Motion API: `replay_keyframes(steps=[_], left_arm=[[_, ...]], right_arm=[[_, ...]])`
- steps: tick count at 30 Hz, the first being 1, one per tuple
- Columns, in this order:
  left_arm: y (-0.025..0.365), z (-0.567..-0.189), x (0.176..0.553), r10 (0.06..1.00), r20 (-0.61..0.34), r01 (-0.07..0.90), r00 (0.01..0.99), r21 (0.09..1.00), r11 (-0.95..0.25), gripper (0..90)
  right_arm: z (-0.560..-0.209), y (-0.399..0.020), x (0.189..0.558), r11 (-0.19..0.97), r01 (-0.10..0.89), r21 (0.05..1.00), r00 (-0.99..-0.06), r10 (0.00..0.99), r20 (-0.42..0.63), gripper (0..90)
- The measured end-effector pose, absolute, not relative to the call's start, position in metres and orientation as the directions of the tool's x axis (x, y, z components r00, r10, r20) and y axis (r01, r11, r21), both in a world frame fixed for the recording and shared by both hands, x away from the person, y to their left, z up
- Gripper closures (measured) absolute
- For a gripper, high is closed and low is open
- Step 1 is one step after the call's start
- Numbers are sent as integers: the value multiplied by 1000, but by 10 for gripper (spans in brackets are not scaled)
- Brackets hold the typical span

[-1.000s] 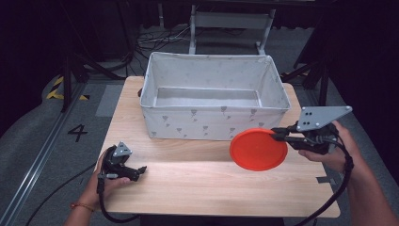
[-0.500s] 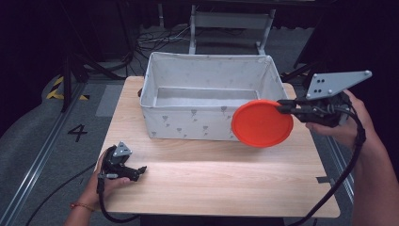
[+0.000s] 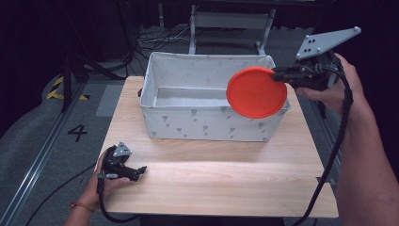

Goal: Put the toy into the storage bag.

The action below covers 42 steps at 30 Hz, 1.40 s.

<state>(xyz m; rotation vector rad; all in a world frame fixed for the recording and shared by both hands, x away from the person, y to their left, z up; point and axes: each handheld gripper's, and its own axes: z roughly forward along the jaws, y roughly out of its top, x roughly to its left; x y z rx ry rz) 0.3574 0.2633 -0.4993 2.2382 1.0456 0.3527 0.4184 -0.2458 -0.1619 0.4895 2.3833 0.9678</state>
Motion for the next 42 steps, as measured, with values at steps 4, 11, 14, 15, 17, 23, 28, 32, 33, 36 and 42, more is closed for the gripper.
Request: replay_keyframes(steps=[4,11,14,15,17,23,28,32,33,36,42], left_arm=[[263,-499,358,761,-21,588,649,648,-484,2],[263,-499,358,759,-25,590,651,646,-485,2],[264,-499,358,758,-23,588,652,646,-486,1],[264,-499,358,757,-20,585,654,647,-488,2],[263,-499,358,757,-25,589,653,645,-486,2],[264,-499,358,757,-25,589,653,645,-487,1],[264,-499,358,757,-24,589,653,646,-487,1],[264,-499,358,757,-20,585,654,647,-488,2],[264,-499,358,756,-20,585,654,647,-488,1],[264,-499,358,756,-20,586,654,646,-489,1],[264,-499,358,757,-20,585,654,647,-488,1]], right_arm=[[-162,-243,440,685,152,713,-784,522,-335,826],[-175,-241,471,697,190,691,-763,548,-342,826],[-181,-241,482,697,200,689,-755,557,-345,826],[-183,-242,485,696,203,689,-759,556,-338,826],[-189,-243,490,701,205,684,-757,556,-343,826],[-206,-243,497,719,203,664,-773,534,-342,825],[-217,-246,499,725,199,659,-788,518,-332,825],[-225,-249,501,732,200,651,-796,509,-328,825],[-230,-249,500,740,190,645,-807,492,-327,825],[-236,-250,499,740,183,648,-825,473,-308,825],[-251,-242,493,795,151,587,-861,398,-318,825]])
